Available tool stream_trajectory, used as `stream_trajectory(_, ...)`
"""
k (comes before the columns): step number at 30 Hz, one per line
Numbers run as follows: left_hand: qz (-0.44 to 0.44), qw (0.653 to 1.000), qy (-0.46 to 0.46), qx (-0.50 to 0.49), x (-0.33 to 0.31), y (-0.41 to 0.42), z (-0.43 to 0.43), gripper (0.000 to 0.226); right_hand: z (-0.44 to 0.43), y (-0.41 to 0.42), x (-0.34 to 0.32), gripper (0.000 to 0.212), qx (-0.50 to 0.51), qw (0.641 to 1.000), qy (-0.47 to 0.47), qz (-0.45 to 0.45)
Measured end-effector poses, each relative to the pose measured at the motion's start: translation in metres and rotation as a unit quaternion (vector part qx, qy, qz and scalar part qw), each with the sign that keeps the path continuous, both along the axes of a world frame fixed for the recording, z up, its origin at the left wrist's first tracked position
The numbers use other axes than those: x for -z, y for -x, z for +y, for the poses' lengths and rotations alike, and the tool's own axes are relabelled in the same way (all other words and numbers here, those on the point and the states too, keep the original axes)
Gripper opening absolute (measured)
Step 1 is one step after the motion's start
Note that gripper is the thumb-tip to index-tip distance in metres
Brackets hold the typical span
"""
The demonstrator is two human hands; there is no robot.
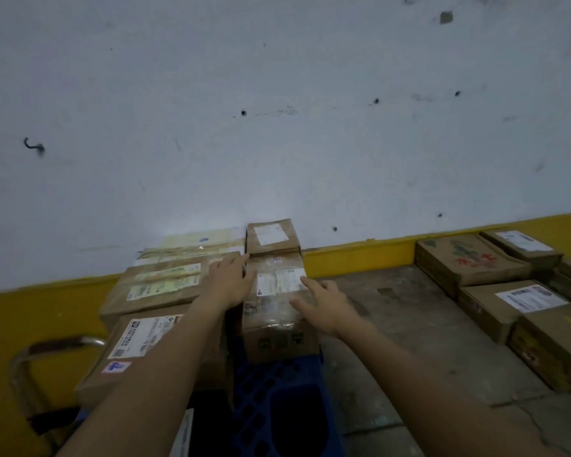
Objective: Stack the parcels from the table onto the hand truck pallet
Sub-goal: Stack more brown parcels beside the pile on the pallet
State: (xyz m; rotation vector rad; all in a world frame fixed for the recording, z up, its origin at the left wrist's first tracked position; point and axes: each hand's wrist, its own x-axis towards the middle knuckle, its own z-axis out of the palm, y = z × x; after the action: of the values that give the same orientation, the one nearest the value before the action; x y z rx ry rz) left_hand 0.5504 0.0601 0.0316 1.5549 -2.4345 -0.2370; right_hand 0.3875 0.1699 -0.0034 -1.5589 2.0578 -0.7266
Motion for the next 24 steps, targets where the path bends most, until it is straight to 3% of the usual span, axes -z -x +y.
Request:
stream_trajectory(9, 0.042, 0.998, 0.034, 0.038, 0.0, 0.082, 0.068, 0.051, 0.072, 0.08, 0.005, 0.067, -0.003, 1.0, -0.004, -0.017)
stream_trajectory(24, 0.114, 0.981, -0.052, 0.147, 0.007, 0.377, 0.273, 0.055, 0.311, 0.335, 0.001, 0.065, 0.087, 0.996, -0.007, 0.011)
